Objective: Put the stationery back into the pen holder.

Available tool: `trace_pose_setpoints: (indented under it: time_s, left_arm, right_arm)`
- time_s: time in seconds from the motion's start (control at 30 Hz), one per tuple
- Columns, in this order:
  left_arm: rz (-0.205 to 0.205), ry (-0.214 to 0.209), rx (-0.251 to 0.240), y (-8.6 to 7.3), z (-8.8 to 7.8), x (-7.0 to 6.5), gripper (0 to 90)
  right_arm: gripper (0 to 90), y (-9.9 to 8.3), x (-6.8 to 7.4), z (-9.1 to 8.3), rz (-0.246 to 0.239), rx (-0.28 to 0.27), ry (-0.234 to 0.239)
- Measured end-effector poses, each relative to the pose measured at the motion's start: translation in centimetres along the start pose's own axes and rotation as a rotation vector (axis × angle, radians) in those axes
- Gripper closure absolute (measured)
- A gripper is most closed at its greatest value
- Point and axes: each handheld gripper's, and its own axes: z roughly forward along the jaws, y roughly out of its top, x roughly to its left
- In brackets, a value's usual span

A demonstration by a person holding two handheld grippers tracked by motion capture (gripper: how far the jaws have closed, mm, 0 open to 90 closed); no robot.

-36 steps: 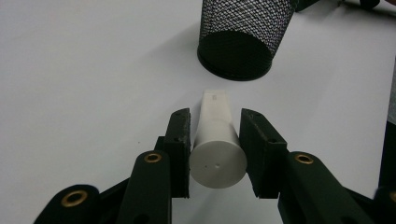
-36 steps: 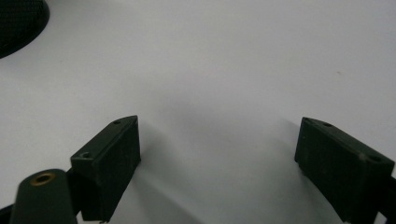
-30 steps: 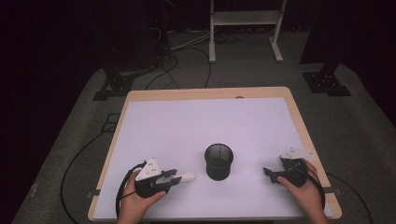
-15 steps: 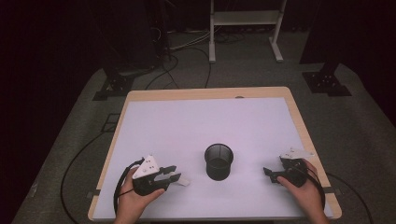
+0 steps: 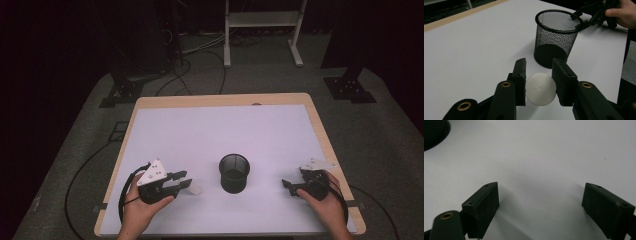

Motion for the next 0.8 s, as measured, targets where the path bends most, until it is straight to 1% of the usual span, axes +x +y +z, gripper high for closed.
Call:
trace_pose_setpoints:
  time_s: [0.17,0.33,0.57,0.8]
  left_arm:
    - [0.013,0.002,-0.011,1.2,0.0,0.2,65.0]
    - [0.018,-0.009,-0.024,2.3,0.1,0.4,65.0]
    - [0.012,-0.030,-0.035,3.5,0.5,0.6,65.1]
    - [0.030,-0.051,-0.052,5.2,1.0,0.8,65.1]
  right_arm:
    - [13.2,0.0,0.0,0.0,-0.001,0.000,0.000]
    - [13.2,0.0,0.0,0.0,-0.002,0.000,-0.001]
    - [13.2,0.0,0.0,0.0,-0.001,0.000,0.000]
    - [13.2,0.0,0.0,0.0,-0.001,0.000,-0.001]
